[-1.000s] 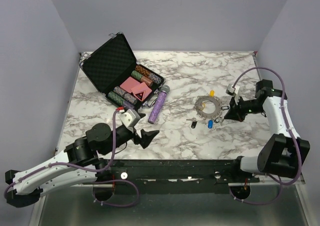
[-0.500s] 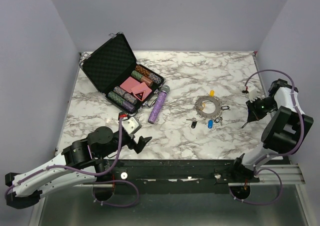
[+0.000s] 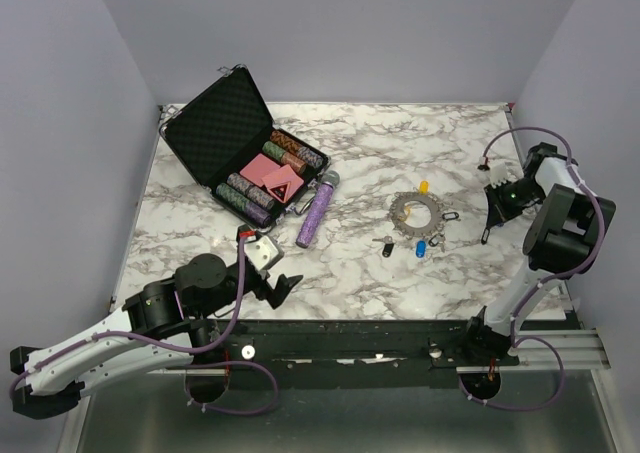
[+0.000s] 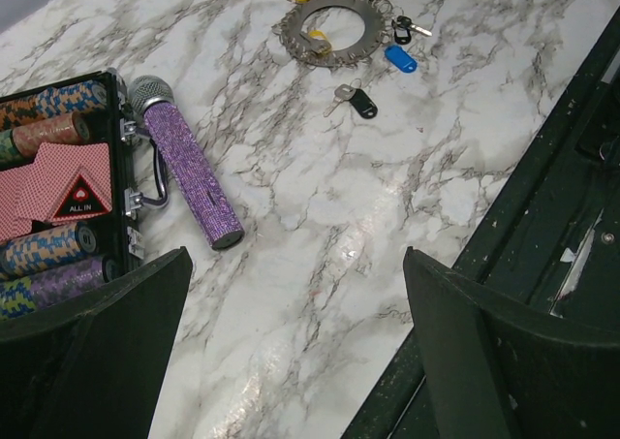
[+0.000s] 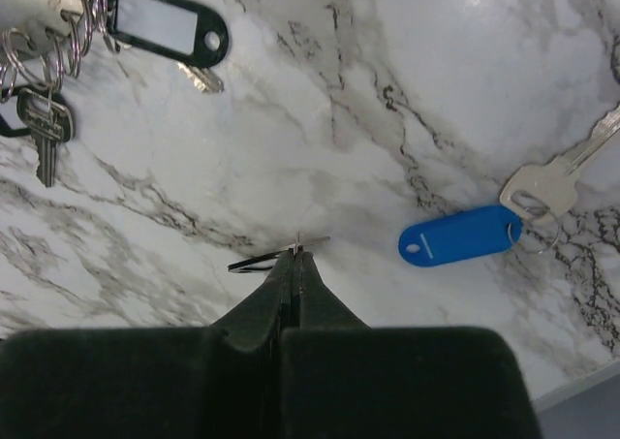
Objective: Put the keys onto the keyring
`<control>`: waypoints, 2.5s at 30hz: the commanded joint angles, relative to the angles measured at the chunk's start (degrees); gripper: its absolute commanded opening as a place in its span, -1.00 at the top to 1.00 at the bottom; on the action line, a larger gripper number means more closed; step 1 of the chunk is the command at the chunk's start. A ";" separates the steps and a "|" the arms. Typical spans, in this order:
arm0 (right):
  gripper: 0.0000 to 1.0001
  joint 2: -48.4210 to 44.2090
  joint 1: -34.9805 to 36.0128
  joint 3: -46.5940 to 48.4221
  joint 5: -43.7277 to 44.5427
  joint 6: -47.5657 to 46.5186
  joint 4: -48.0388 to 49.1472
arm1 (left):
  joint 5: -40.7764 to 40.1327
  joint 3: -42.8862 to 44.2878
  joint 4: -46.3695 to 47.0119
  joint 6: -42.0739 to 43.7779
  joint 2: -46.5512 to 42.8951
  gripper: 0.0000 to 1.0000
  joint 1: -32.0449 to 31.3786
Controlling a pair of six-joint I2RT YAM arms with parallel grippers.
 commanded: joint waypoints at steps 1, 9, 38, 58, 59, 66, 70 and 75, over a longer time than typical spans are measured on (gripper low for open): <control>0.99 2.88 1.18 2.96 -1.40 3.77 3.00 | 1.13 -0.16 -1.04 0.73 -0.61 -0.97 0.63; 0.99 5.70 4.26 4.46 -0.26 6.76 5.03 | 1.56 -0.34 -0.86 0.64 -0.52 -0.97 1.07; 0.44 3.68 5.31 6.48 0.18 7.47 4.50 | 3.41 -0.43 -0.60 0.46 -0.43 -0.97 1.95; 0.31 -3.17 5.49 6.49 -17.02 0.54 -3.93 | 4.73 -0.69 0.11 0.20 -1.57 -0.97 3.00; 0.31 -3.87 5.58 5.87 -19.31 -0.96 -4.72 | 4.99 -0.86 0.28 0.02 -1.57 -0.98 3.35; 0.22 -9.50 8.29 0.60 -30.84 -11.85 -10.87 | 9.03 -1.31 1.77 -0.68 -1.31 -0.97 7.30; 0.06 -13.19 9.62 -3.09 -35.32 -22.74 -14.74 | 12.11 -1.39 2.65 -1.21 -0.52 -0.98 10.55; -0.19 -18.11 10.06 -7.84 -38.05 -33.04 -15.19 | 13.34 -1.66 3.27 -1.65 -0.17 -0.97 13.11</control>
